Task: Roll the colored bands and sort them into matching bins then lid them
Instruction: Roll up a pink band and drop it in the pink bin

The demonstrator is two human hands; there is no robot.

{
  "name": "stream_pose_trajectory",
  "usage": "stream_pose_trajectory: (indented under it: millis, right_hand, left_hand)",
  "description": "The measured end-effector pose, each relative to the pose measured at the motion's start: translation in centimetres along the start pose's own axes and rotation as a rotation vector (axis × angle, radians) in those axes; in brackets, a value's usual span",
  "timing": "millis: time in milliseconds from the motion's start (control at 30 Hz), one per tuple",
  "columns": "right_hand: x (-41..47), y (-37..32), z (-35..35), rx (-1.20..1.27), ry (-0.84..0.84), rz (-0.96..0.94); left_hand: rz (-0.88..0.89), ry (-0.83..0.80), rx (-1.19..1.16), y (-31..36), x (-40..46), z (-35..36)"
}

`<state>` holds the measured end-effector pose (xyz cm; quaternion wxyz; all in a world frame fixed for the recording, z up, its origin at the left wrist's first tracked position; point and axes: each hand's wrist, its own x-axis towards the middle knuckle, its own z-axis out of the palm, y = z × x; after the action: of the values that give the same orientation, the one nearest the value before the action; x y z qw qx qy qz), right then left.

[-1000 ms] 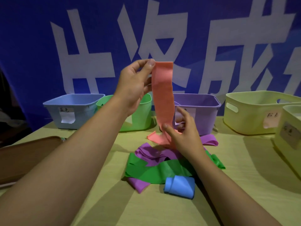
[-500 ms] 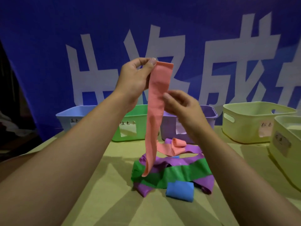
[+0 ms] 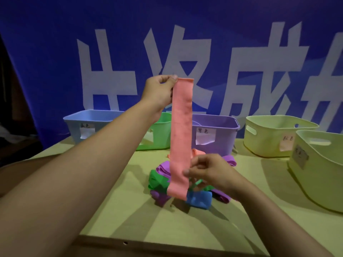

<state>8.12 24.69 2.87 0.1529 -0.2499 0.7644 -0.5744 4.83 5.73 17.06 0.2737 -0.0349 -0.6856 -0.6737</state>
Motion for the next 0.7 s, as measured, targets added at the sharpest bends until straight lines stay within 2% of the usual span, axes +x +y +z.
stream_pose_trajectory:
  millis: [100, 200, 300, 600, 700]
  right_hand:
    - [-2.1, 1.1, 0.0, -0.107, -0.058, 0.095]
    - [-2.5, 1.7, -0.2, -0.320, -0.101, 0.205]
    - [-2.6, 2.2, 0.1, -0.462, -0.093, 0.241]
    - [-1.9, 1.1, -1.1, -0.532, -0.042, 0.302]
    - [-0.5, 0.3, -2.9, -0.462, 0.152, 0.225]
  left_hand:
    - [-0.098, -0.024, -0.011, -3.2, -1.0, 0.3]
    - [-0.193, -0.018, -0.035, -6.7, -2.4, 0.7]
    - [-0.249, 0.017, -0.082, -9.0, -3.4, 0.9]
    - [-0.220, 0.030, -0.137, -10.8, -4.0, 1.0]
    - [-0.184, 0.018, -0.142, -11.0, -3.8, 1.0]
